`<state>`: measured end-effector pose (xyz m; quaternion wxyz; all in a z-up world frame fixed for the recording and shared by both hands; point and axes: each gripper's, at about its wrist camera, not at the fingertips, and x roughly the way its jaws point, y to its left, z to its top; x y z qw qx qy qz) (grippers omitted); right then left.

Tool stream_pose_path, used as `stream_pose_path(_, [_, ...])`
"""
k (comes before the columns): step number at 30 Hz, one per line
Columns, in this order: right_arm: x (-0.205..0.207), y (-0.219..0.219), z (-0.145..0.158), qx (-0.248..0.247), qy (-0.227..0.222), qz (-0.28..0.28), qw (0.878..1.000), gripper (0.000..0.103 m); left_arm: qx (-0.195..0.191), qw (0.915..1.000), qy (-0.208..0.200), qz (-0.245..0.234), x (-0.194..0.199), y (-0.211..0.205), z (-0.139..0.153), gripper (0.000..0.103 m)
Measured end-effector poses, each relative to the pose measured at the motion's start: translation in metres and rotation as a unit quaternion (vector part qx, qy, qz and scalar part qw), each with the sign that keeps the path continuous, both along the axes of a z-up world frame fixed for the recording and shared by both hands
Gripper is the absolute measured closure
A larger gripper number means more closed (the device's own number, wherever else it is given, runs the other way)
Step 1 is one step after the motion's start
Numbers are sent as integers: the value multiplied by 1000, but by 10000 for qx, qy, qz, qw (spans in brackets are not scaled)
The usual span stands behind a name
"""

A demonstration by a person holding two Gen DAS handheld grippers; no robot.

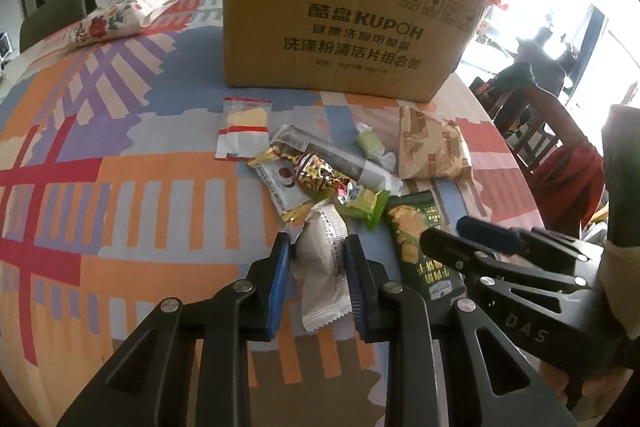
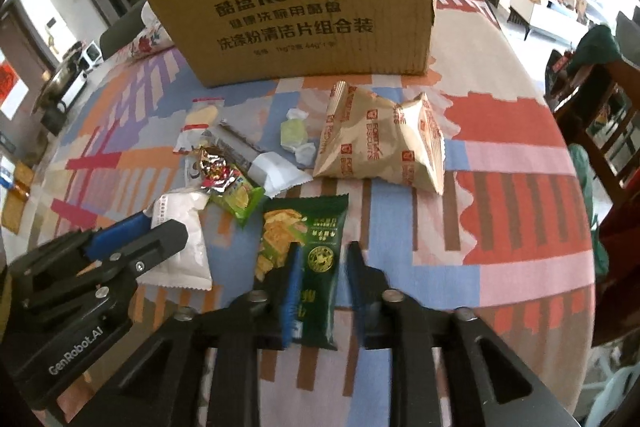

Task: Organize snacks
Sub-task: 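Grasp the white wrapped bar with the left tool while the right tool grasps the green cracker pack, then carry both packs over the box and open both tools to drop them inside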

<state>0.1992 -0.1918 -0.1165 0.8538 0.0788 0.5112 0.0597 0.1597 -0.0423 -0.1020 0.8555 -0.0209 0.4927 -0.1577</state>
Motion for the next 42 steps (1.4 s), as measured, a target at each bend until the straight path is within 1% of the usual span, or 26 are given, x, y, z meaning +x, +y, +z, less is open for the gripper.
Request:
stream_pose_path(1, [-1, 2, 1, -40, -40, 16, 10000, 55, 8, 10000, -11, -6, -2, 0, 1, 76])
stream_pose_path(3, [0, 8, 1, -153, -57, 91, 9998, 55, 15, 10000, -41, -25, -6, 0, 2, 76])
stream_pose_path(7, [8, 19, -9, -300, 129, 145, 9994, 55, 9, 10000, -55, 39, -9, 5, 3, 76])
stream_pose_path(10, [9, 26, -11, -470, 99, 186, 9987, 50, -49, 9999, -29, 88, -12, 9, 3, 76])
stream_pose_path(12, [8, 35, -13, -708, 54, 247, 9972, 48, -56, 9999, -55, 107, -13, 11, 4, 76])
stream_pose_path(15, [7, 41, -15, -941, -2, 277, 9952, 49, -76, 9998, -43, 165, -14, 14, 3, 76])
stream_pose_path(16, [6, 41, -15, -1001, -15, 252, 9947, 53, -91, 9998, -35, 170, -14, 15, 3, 76])
stream_pose_path(18, [6, 37, -14, -955, -20, 202, 9952, 55, -87, 9998, -61, 183, -15, 15, 3, 76])
stream_pose_path(24, [0, 27, -9, -671, -31, 81, 9977, 56, -108, 9997, -166, 165, -19, 12, 9, 76])
stream_pose_path(30, [-7, 21, 10, -562, -240, 71, 9981, 56, -115, 9990, -410, 126, -23, 10, 26, 76])
stream_pose_path(34, [-9, 18, 32, -496, -515, 59, 9974, 56, -212, 9979, -595, 133, -24, 11, 44, 76])
stream_pose_path(42, [-9, 18, 82, -389, -1143, 116, 9926, 56, -371, 9929, -1126, 139, -22, 15, 89, 76])
